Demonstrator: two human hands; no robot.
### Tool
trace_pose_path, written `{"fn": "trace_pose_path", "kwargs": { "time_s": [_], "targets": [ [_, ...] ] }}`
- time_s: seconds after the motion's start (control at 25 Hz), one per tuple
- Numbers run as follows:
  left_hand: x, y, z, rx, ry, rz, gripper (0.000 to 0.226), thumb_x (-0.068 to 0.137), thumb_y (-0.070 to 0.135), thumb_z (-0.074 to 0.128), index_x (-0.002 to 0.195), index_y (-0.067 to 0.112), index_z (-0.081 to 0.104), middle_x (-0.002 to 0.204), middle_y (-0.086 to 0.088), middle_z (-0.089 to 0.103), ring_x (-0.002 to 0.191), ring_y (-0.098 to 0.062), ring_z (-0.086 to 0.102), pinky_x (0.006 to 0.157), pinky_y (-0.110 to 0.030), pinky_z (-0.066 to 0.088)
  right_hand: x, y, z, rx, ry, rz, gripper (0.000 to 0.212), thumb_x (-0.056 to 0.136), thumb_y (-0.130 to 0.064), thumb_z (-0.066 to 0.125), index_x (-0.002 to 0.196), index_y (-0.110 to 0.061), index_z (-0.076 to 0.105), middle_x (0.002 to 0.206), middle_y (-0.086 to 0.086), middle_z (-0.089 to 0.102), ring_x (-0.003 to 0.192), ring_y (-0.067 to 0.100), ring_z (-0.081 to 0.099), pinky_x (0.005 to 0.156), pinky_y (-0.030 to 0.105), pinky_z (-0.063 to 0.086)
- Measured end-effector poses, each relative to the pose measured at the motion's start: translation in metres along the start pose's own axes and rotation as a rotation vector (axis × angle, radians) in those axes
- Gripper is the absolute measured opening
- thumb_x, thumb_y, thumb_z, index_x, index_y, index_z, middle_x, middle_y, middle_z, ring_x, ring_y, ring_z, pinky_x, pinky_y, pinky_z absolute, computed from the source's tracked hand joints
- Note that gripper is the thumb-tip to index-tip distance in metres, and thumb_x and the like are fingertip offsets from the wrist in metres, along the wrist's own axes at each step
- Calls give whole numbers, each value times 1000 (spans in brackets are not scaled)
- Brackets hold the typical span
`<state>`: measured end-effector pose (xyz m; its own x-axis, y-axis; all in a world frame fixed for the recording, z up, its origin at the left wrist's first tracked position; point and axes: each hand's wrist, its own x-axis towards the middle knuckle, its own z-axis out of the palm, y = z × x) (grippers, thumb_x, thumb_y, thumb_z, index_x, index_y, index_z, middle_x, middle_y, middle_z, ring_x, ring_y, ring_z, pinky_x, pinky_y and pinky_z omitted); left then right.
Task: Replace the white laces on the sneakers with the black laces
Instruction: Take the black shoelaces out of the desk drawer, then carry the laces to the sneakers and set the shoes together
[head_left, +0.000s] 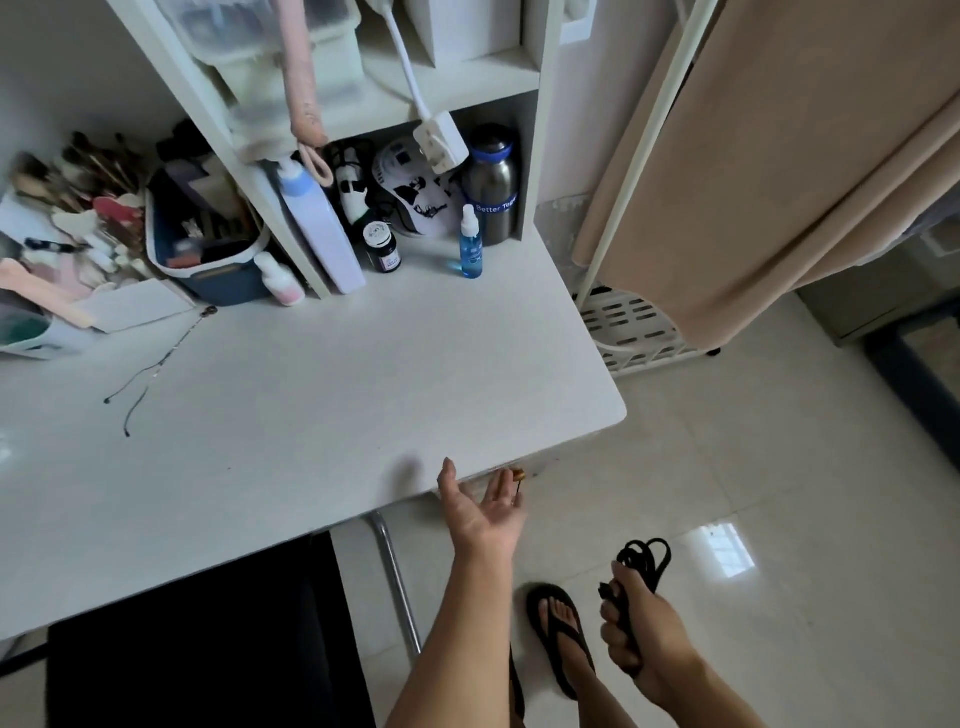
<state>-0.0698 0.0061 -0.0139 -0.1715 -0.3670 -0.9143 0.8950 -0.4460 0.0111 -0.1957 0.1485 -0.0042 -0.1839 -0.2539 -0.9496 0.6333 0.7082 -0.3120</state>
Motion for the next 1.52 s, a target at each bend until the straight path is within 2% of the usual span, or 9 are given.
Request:
{"fn": "trace_pose_path", "kwargs": {
  "time_s": [0.2,0.36,0.52,0.72,0.84,0.96,1.24,1.36,1.52],
  "targets": [
    [21,6,15,-86,-32,82,29,83,45,55,89,16,56,92,-4,59,86,-21,55,101,-36,33,9,-18,10,9,-61,10,35,97,-31,46,66,-16,38,51,2,29,32,10,23,31,12,15],
    [7,-2,-1,331,-13,35,35,96,30,44,121,7,53,121,-13,60,121,-26,51,107,-40,31,9,-31,13,-68,-90,-1,32,95,-29,48,68,-15,40,53,2,33,34,11,25,31,14,17],
    [-55,18,-35,395,-143,-3,38,97,30,42,119,2,54,109,-17,68,105,-28,62,88,-43,48,-1,-44,31,-303,-196,-11,32,95,-31,50,67,-16,42,51,1,40,36,12,30,32,16,18],
    [-161,52,-124,185,23,312,35,100,31,36,110,4,56,104,-14,66,98,-27,61,81,-40,49,12,-42,30,-682,-233,64,32,94,-32,53,68,-15,45,52,4,43,33,13,35,32,13,21],
    [-213,48,-193,219,265,549,27,101,23,36,111,4,54,101,-13,62,93,-27,59,79,-35,47,14,-32,24,-1117,-217,84,33,94,-29,54,67,-13,45,48,6,41,29,16,35,31,14,24],
    [-263,40,-240,282,351,690,18,95,16,47,94,8,63,81,-8,67,77,-22,61,67,-30,46,3,-15,29,-1273,-211,49,33,95,-27,53,65,-14,44,47,6,37,29,15,32,31,13,23],
    [-353,-40,-406,685,268,844,20,94,31,51,92,23,69,85,7,72,82,-5,64,71,-14,47,-92,186,45,-1860,-502,-222,31,92,-22,56,64,-9,48,46,5,42,34,17,37,38,19,25],
    [-391,-78,-518,570,372,865,11,89,31,58,90,28,68,86,5,71,82,-7,65,75,-19,48,-147,326,23,-2238,-707,-267,30,92,-29,55,66,-15,51,55,-1,51,47,14,48,46,23,34],
    [-443,-88,-654,270,691,986,10,89,20,60,87,28,67,85,6,70,85,-13,65,83,-29,50,-211,489,15,-2165,-941,-118,25,91,-30,55,74,-13,48,49,-1,42,36,13,38,38,16,25]
  ]
}}
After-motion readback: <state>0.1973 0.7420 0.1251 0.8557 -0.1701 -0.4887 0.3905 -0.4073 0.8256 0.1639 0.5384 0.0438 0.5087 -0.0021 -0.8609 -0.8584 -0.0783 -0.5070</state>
